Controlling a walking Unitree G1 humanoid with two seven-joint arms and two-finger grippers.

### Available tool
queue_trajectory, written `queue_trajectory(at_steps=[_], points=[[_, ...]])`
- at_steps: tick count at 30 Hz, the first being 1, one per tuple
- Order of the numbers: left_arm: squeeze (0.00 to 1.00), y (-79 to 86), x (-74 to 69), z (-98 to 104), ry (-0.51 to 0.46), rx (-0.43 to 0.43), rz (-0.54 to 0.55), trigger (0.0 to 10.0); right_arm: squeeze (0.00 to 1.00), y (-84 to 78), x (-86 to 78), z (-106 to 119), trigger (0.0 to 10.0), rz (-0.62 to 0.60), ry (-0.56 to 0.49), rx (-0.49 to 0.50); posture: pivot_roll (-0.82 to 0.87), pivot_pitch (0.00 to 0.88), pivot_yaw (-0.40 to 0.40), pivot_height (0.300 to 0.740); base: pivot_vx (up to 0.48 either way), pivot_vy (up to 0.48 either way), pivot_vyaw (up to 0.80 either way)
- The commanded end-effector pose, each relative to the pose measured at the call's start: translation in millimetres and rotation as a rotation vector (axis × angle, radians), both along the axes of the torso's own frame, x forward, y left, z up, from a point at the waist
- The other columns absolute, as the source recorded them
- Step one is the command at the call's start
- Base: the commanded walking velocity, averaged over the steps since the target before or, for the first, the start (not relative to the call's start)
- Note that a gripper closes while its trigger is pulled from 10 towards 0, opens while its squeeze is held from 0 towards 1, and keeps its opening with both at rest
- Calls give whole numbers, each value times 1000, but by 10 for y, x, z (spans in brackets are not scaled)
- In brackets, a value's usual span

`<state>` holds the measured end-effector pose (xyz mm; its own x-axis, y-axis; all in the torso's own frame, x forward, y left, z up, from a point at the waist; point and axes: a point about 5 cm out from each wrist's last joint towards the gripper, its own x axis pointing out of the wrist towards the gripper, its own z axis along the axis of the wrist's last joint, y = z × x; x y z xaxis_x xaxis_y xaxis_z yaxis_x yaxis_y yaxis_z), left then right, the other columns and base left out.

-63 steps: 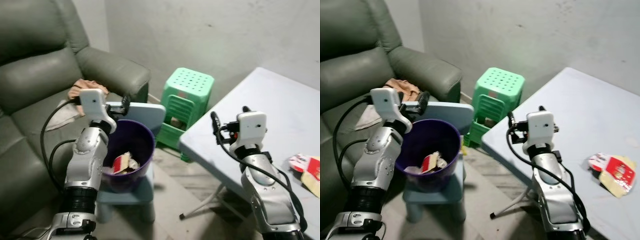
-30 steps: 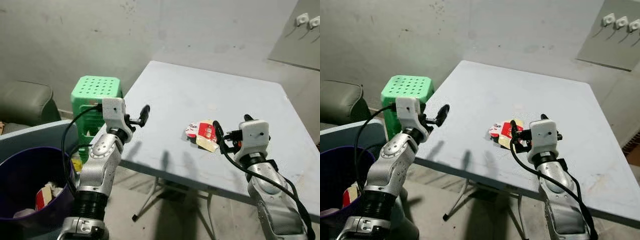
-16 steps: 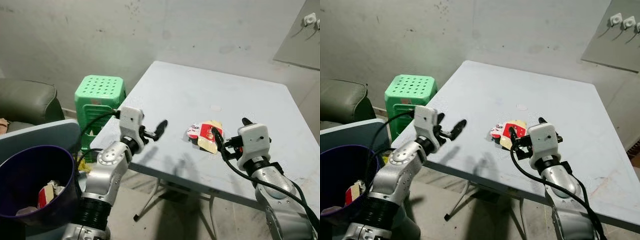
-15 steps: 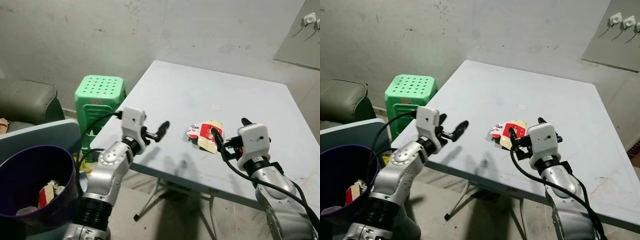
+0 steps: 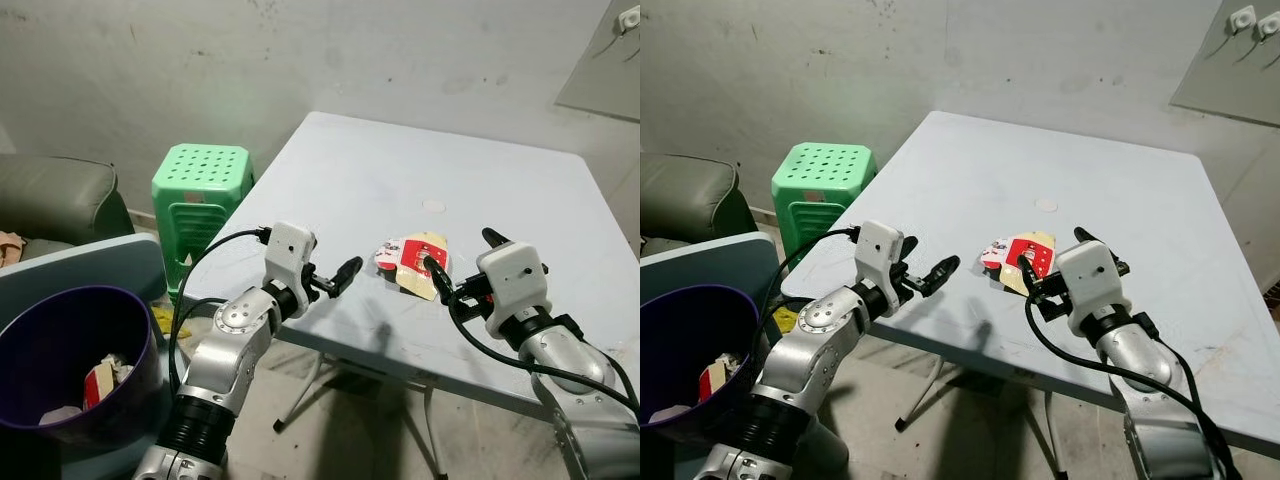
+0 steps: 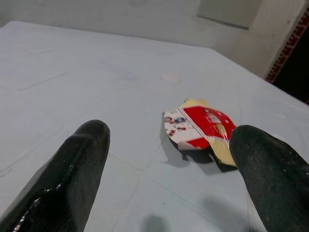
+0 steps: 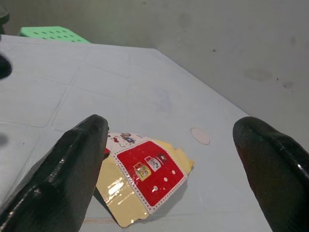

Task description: Picking trash to rubbish bin

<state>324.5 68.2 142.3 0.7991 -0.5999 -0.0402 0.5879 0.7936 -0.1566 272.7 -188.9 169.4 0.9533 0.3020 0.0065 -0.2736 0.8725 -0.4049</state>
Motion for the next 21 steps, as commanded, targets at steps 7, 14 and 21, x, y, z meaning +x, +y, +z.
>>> queue_trajectory(at_steps=[7,14,21], points=[[0,11,-55,100,-51,39,-43,10000,0,-113,151,-38,10000,49,25,-52,-206,145,-68,740,0,0,0],[0,-23,-124,93,-49,65,-90,10000,0,-152,366,-53,10000,85,41,-75,-201,181,-74,740,0,0,0],[0,-18,-153,121,-48,59,-90,10000,0,-170,539,-96,10000,149,70,-104,-183,198,-78,740,0,0,0]])
